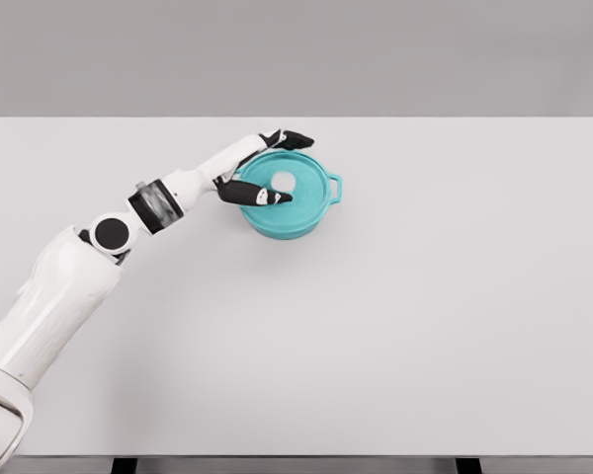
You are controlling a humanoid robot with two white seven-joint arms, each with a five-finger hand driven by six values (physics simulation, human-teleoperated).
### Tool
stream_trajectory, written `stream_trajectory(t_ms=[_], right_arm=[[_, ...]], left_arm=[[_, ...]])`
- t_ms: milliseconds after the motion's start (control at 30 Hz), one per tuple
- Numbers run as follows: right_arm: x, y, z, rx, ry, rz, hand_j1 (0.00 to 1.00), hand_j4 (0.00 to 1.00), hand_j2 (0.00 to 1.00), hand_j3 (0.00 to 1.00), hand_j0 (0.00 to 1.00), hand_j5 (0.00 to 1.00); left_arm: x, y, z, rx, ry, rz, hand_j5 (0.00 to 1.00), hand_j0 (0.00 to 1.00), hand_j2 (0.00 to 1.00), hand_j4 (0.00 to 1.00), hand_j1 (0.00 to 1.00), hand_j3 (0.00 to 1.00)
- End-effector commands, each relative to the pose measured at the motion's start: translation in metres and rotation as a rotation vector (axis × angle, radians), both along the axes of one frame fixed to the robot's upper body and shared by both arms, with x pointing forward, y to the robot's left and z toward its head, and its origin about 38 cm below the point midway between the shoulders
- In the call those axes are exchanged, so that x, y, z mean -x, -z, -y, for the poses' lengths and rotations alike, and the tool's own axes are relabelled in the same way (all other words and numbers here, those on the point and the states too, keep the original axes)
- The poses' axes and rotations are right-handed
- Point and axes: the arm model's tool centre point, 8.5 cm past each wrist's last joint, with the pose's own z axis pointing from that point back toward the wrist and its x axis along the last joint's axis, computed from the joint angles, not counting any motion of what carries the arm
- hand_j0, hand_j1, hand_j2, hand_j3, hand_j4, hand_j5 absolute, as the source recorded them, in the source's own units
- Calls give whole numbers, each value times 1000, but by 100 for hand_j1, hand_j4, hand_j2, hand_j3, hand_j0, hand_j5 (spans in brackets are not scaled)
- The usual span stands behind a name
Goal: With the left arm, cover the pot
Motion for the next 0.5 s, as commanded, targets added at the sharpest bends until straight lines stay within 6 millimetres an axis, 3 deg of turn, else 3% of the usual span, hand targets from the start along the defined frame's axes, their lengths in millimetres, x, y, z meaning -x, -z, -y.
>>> stream_trajectory(t_ms=[0, 67, 167, 200, 300, 367, 467], right_arm=[[0, 0, 0, 0, 1, 0, 100, 100, 100, 100, 100, 100], [-1, 0, 0, 0, -1, 2, 100, 100, 100, 100, 100, 100], [0, 0, 0, 0, -1, 0, 100, 100, 100, 100, 100, 100], [0, 0, 0, 0, -1, 0, 100, 100, 100, 100, 100, 100], [0, 0, 0, 0, 1, 0, 100, 100, 100, 100, 100, 100], [0, 0, 0, 0, -1, 0, 100, 100, 100, 100, 100, 100], [0, 0, 0, 0, 1, 0, 100, 100, 100, 100, 100, 100]], left_arm=[[1, -10, 1, 25, 14, 12, 85, 85, 85, 85, 85, 85], [3, -24, -14, 29, 37, 24, 87, 87, 87, 87, 87, 87], [3, -28, -35, 13, 34, 16, 98, 98, 98, 98, 98, 98], [5, -36, -51, 11, 30, 19, 100, 100, 100, 100, 100, 100], [27, -61, -128, -29, -6, 11, 100, 100, 100, 100, 100, 100], [51, -53, -183, -122, -75, -31, 100, 100, 100, 100, 100, 100], [64, -42, -219, -184, -135, -76, 100, 100, 100, 100, 100, 100]])
